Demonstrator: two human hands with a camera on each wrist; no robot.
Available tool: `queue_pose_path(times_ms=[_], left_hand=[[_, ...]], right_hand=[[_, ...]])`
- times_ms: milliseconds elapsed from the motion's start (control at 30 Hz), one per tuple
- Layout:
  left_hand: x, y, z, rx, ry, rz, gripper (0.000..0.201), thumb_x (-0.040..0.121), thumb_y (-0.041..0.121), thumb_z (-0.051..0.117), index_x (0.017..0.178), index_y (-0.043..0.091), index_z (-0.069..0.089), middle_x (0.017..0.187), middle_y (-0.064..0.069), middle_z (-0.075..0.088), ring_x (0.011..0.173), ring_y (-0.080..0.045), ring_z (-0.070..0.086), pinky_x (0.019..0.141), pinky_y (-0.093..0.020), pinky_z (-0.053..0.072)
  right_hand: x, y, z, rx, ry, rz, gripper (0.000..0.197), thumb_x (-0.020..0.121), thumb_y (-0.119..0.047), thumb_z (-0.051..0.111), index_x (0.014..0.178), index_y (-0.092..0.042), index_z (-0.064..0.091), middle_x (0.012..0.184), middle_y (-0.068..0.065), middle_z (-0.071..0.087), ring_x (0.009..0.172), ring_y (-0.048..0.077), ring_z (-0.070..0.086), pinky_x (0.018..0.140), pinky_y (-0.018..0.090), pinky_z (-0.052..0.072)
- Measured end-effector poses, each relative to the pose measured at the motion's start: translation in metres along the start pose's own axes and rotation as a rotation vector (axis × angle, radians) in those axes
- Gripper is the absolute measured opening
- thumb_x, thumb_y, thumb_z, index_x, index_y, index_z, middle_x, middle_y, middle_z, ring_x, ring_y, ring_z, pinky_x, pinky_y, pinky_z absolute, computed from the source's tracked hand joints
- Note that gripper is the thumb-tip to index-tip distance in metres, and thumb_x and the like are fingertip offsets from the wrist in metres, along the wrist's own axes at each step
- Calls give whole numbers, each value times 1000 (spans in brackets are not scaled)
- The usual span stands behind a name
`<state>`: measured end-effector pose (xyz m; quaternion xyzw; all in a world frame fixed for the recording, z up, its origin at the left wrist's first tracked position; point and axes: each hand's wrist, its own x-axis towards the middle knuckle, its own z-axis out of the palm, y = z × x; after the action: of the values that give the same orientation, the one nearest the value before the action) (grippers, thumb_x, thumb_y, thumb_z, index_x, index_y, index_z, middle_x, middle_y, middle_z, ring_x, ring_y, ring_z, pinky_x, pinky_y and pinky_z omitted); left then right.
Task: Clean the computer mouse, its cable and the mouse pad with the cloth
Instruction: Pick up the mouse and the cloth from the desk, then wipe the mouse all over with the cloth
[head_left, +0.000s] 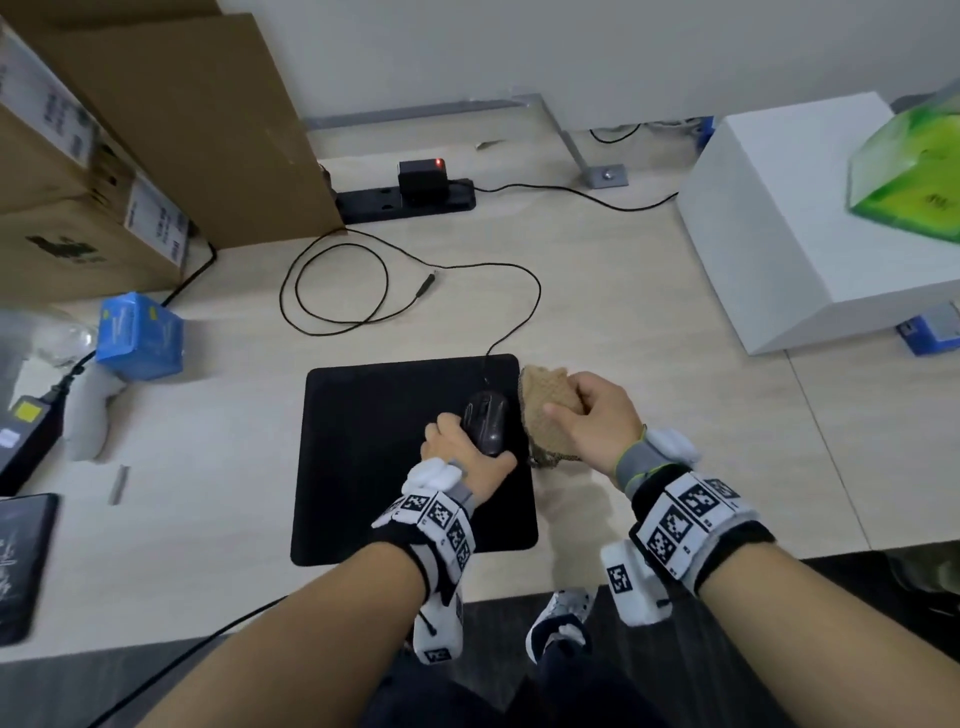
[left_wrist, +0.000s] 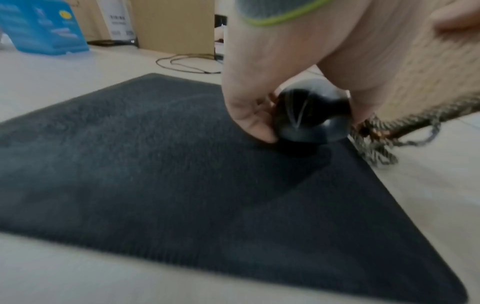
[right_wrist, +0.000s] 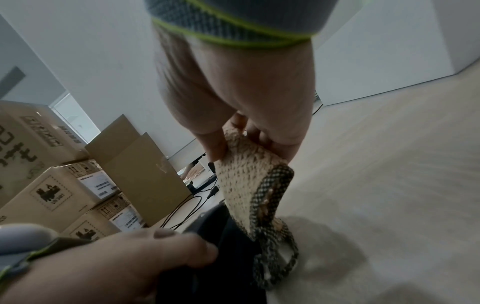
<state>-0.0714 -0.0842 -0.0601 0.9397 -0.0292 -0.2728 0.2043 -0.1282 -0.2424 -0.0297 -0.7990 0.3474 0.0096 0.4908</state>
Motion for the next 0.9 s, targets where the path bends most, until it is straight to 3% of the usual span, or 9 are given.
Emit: queue_pose_path(times_ms=[200, 300, 467, 567, 667, 700, 767, 833, 900], left_hand=[[12, 18, -60, -293, 45, 261, 63, 67, 42, 75, 119, 31, 40, 96, 8, 62, 74, -7, 59, 59, -18, 45], [9, 24, -88, -352, 43, 371, 62, 68, 38, 78, 116, 33, 40, 91, 14, 62, 72, -8, 64, 63, -29, 56], [1, 37, -108, -342, 93, 556, 66, 70, 24, 79, 123, 22, 40, 96, 12, 58, 77, -4, 60, 61, -8, 44], [5, 43, -118, -214, 152, 604, 68, 70, 21, 81, 125, 13, 43, 103, 5, 57, 88, -10, 58, 71, -16, 46], [-6, 53, -126, -444, -43, 444, 44, 76, -7, 66, 117, 1, 52, 95, -11, 61, 95, -7, 57, 78, -8, 47], [-3, 46, -123, -131, 76, 487, 40, 77, -17, 58, 115, -3, 55, 86, -16, 62, 94, -3, 58, 77, -3, 46], [-6, 50, -125, -451, 13, 398, 30, 81, -10, 56, 109, -2, 60, 81, 0, 58, 82, -1, 55, 69, 4, 40], [5, 48, -136, -308, 128, 592, 23, 82, 7, 65, 99, 20, 58, 83, 16, 53, 77, -4, 55, 63, 0, 39], [2, 36, -144, -350, 81, 643, 35, 75, 16, 74, 103, 24, 54, 88, 16, 57, 78, -1, 57, 64, -4, 41]], right_hand=[[13, -27, -10, 98, 124, -40, 12, 83, -23, 67, 79, -17, 57, 75, 9, 65, 67, 25, 58, 67, 39, 51], [23, -53, -10, 187, 184, -66, 8, 85, -23, 63, 82, -20, 56, 81, 5, 67, 77, 28, 64, 72, 41, 54], [19, -103, -5, 233, 213, -144, 6, 83, -23, 64, 79, -25, 61, 79, -8, 65, 68, 14, 59, 71, 35, 53], [8, -119, 4, 161, 89, -268, 17, 85, -33, 57, 93, -30, 71, 103, -12, 68, 93, 9, 64, 87, 32, 52], [-9, -128, 18, 17, -9, -474, 34, 91, -10, 47, 116, -16, 69, 128, 1, 58, 119, 11, 51, 103, 12, 33], [-16, -130, 21, 2, -10, -521, 36, 90, 2, 45, 114, -10, 69, 126, 5, 59, 115, 10, 50, 99, 4, 29], [-23, -131, 24, -20, 24, -637, 38, 83, 10, 50, 111, -7, 70, 117, 6, 64, 107, 4, 51, 94, -1, 28], [-20, -128, 22, -25, 76, -699, 30, 80, 2, 59, 105, -9, 71, 107, 3, 66, 97, -2, 51, 88, 2, 34], [-8, -129, 17, 4, 126, -563, 18, 85, -13, 65, 102, -15, 72, 97, -6, 63, 88, -1, 51, 82, 11, 41]])
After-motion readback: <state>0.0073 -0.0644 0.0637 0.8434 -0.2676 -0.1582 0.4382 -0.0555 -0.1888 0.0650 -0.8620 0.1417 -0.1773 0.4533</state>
